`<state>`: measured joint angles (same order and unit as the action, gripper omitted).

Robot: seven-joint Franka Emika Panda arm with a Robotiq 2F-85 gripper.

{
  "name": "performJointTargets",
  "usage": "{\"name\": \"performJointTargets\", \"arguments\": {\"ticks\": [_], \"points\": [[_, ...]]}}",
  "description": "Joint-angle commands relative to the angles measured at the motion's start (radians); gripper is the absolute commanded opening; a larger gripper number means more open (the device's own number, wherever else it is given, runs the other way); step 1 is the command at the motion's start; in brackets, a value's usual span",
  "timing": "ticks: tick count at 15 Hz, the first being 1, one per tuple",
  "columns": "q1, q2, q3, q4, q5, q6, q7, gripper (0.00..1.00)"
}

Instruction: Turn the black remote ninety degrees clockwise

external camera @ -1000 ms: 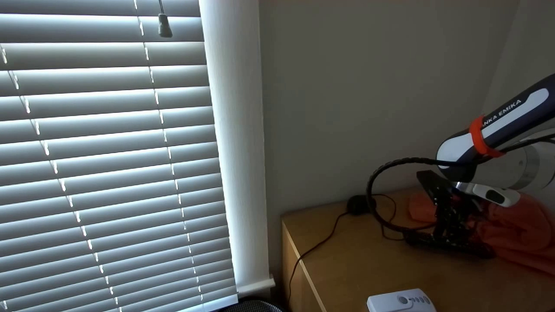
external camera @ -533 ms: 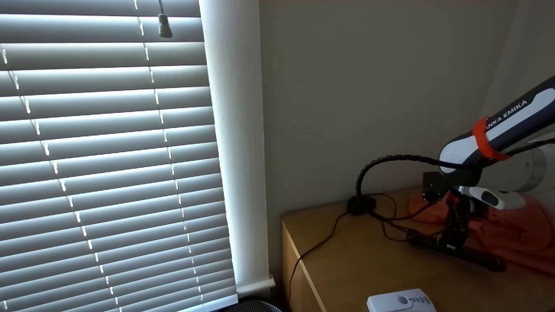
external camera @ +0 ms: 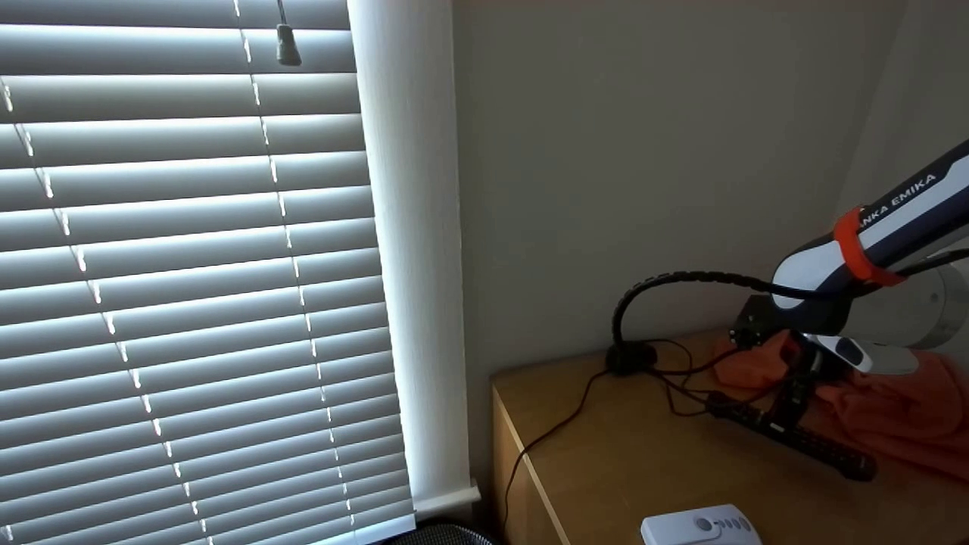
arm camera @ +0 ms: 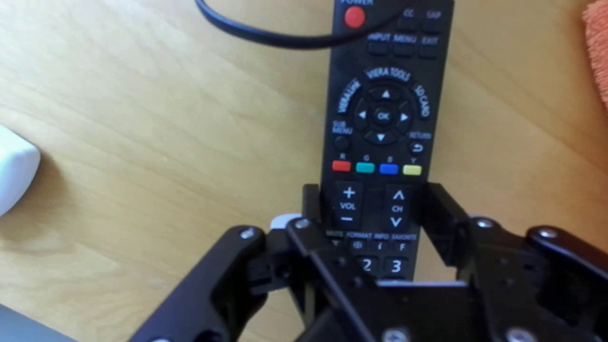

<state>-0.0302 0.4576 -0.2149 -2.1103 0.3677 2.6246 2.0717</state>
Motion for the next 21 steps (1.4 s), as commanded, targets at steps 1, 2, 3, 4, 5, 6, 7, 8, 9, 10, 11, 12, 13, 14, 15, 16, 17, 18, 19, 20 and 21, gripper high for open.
{"name": "performJointTargets", "arguments": {"ticks": [1,2,3,4,5,6,7,8,9,10,11,12,13,14,15,16,17,18,19,20,21], "points": [[0.004,-0.02,-0.001,-0.047,-0.007,0.058,0.075,0.31],[0.018,-0.013,-0.02,-0.051,-0.03,0.071,0.111,0.31],[0.027,-0.005,-0.037,-0.049,-0.05,0.072,0.149,0.31],[0.035,-0.004,-0.051,-0.051,-0.065,0.072,0.185,0.31],[0.033,-0.004,-0.054,-0.044,-0.073,0.054,0.207,0.31],[0.031,-0.005,-0.054,-0.042,-0.082,0.051,0.223,0.31],[-0.002,0.006,-0.02,-0.025,-0.067,0.045,0.173,0.31],[-0.003,0.006,-0.02,-0.024,-0.07,0.045,0.177,0.56],[-0.005,0.006,-0.018,-0.023,-0.069,0.045,0.176,0.56],[-0.005,0.006,-0.017,-0.023,-0.069,0.045,0.176,0.56],[-0.005,0.006,-0.016,-0.023,-0.069,0.045,0.176,0.56],[-0.005,0.006,-0.016,-0.023,-0.069,0.045,0.176,0.31],[-0.001,0.005,-0.019,-0.021,-0.059,0.03,0.206,0.31],[0.018,0.011,-0.04,-0.019,-0.061,0.03,0.272,0.31],[0.026,0.012,-0.045,-0.021,-0.059,0.028,0.321,0.31],[0.036,0.014,-0.052,-0.021,-0.064,0.029,0.38,0.31],[0.037,0.016,-0.047,-0.024,-0.062,0.041,0.415,0.31],[0.035,0.018,-0.041,-0.022,-0.061,0.04,0.447,0.31],[0.035,0.02,-0.035,-0.022,-0.06,0.047,0.471,0.31],[0.036,0.025,-0.031,-0.018,-0.064,0.043,0.494,0.31],[0.034,0.028,-0.025,-0.018,-0.065,0.05,0.506,0.31]]}}
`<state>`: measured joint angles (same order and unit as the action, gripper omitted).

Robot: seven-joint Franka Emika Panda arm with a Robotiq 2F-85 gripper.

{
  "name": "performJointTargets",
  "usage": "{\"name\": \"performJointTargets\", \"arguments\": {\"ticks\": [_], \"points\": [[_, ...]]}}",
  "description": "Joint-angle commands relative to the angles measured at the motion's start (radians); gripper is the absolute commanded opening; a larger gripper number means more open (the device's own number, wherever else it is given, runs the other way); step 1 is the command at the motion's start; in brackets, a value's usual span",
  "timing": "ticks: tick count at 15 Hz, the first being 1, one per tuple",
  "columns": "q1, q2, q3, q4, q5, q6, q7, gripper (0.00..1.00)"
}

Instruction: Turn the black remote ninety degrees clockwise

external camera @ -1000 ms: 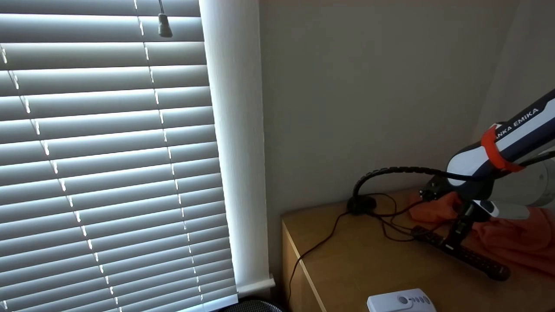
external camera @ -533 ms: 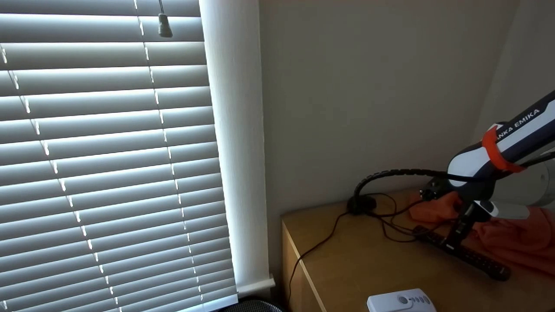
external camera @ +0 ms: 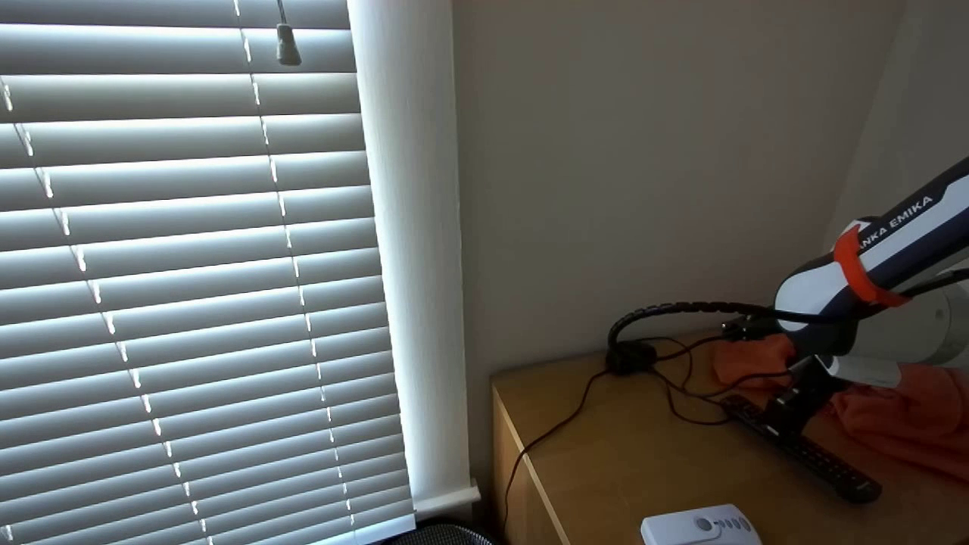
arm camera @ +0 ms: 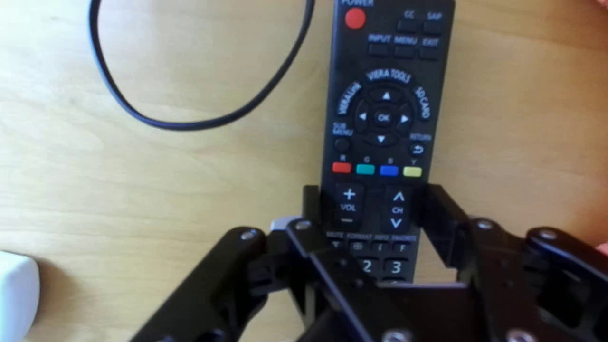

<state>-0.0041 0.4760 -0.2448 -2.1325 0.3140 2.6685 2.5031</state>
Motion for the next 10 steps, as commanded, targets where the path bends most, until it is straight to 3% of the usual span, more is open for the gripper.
{"name": "performJointTargets", "arguments": {"ticks": [1,3,4,5,7,10], "points": [[0.009,0.012,0.007,0.007,-0.014,0.003,0.09,0.31],[0.012,0.019,0.009,0.013,-0.023,0.005,0.11,0.31],[0.007,0.016,0.014,0.015,-0.019,-0.008,0.114,0.81],[0.009,0.012,0.013,0.012,-0.022,0.003,0.12,0.83],[0.001,-0.024,0.023,-0.012,-0.012,0.032,0.103,0.97],[0.017,-0.083,-0.006,-0.052,-0.114,0.051,0.033,1.0]]}}
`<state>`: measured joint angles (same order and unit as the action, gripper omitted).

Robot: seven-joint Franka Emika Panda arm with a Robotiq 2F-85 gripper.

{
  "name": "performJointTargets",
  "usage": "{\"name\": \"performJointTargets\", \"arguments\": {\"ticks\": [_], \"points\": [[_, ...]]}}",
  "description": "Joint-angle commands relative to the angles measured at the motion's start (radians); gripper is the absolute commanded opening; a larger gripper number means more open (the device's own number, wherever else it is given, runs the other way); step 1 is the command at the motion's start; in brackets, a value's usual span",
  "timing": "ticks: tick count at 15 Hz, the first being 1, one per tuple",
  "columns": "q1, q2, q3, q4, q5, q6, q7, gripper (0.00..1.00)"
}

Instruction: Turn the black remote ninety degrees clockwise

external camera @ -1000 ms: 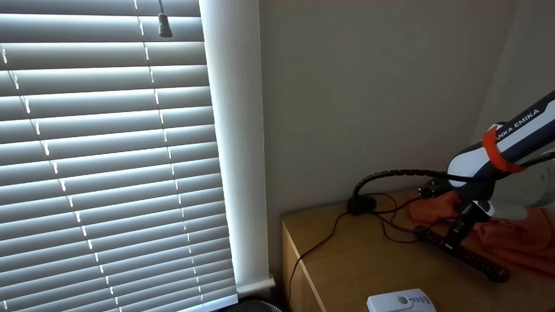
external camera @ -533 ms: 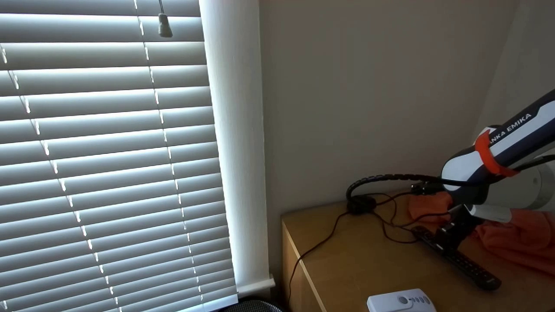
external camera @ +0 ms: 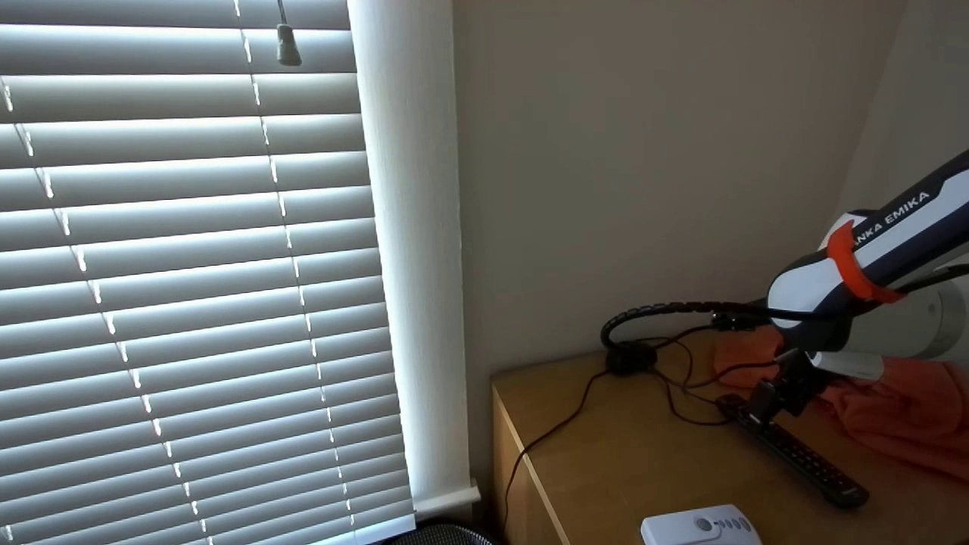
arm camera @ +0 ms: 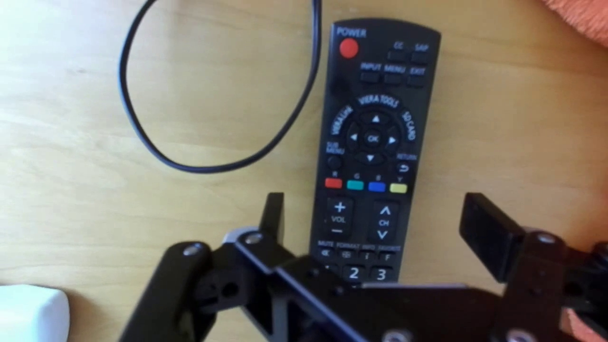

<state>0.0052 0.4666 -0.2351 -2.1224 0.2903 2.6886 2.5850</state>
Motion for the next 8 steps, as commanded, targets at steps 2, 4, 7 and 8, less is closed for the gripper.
{"name": "performJointTargets", "arguments": {"ticks": [2,4,7,8], "points": [[0.001,-0.113,-0.024,-0.075,-0.173,-0.027,-0.119,1.0],[-0.009,-0.145,-0.025,-0.09,-0.232,-0.058,-0.191,1.0],[-0.014,-0.18,-0.032,-0.117,-0.323,-0.084,-0.295,1.0],[-0.022,-0.19,-0.027,-0.125,-0.338,-0.093,-0.341,1.0]]}}
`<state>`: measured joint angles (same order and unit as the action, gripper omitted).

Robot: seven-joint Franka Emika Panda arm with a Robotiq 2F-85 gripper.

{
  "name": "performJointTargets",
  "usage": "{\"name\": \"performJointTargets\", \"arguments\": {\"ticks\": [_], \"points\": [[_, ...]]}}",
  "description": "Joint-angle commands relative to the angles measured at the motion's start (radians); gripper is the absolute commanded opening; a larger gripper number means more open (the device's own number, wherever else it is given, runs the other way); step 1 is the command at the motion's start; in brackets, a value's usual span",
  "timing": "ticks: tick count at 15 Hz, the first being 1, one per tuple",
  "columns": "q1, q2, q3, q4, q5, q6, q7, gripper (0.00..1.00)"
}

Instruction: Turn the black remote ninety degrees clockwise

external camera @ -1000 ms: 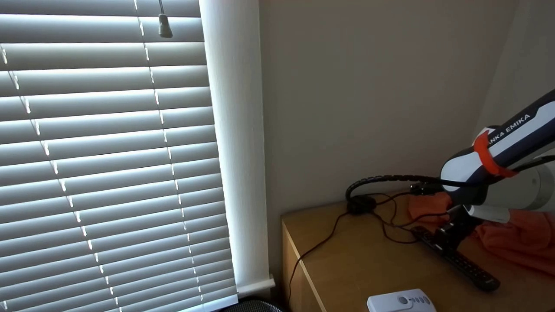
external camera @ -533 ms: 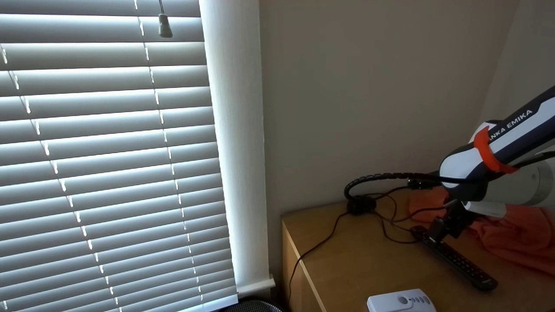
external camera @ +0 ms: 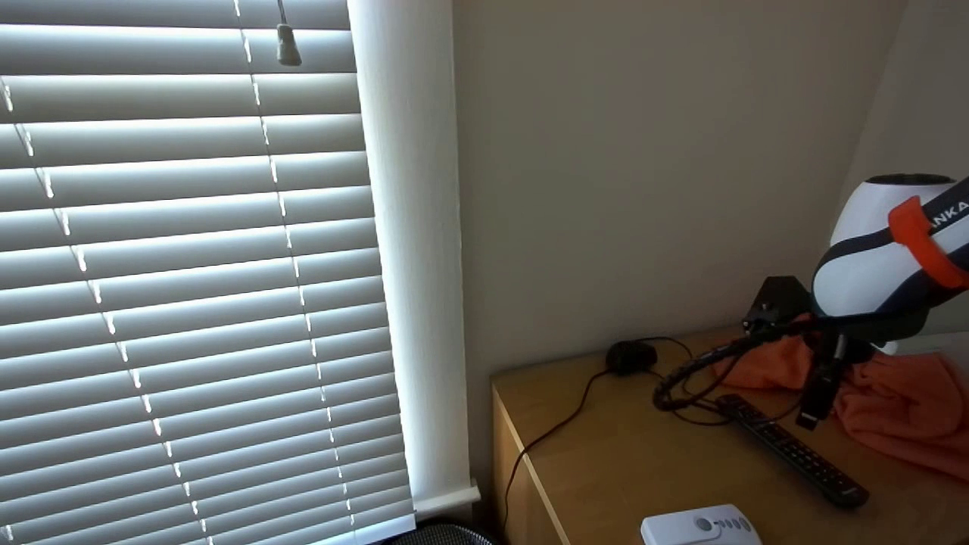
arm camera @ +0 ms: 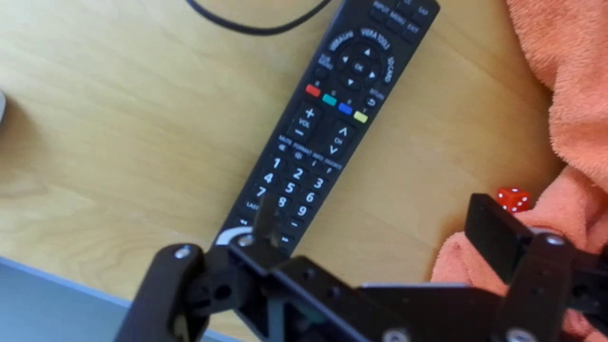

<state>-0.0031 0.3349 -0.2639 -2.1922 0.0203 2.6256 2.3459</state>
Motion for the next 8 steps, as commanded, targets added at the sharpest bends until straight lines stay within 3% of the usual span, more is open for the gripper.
{"name": "performJointTargets", "arguments": {"ticks": [1,8], "points": [[-0.019,-0.067,0.004,-0.064,-0.085,-0.036,-0.146,1.0],[-0.052,-0.098,0.018,-0.093,-0.125,-0.075,-0.52,1.0]]}}
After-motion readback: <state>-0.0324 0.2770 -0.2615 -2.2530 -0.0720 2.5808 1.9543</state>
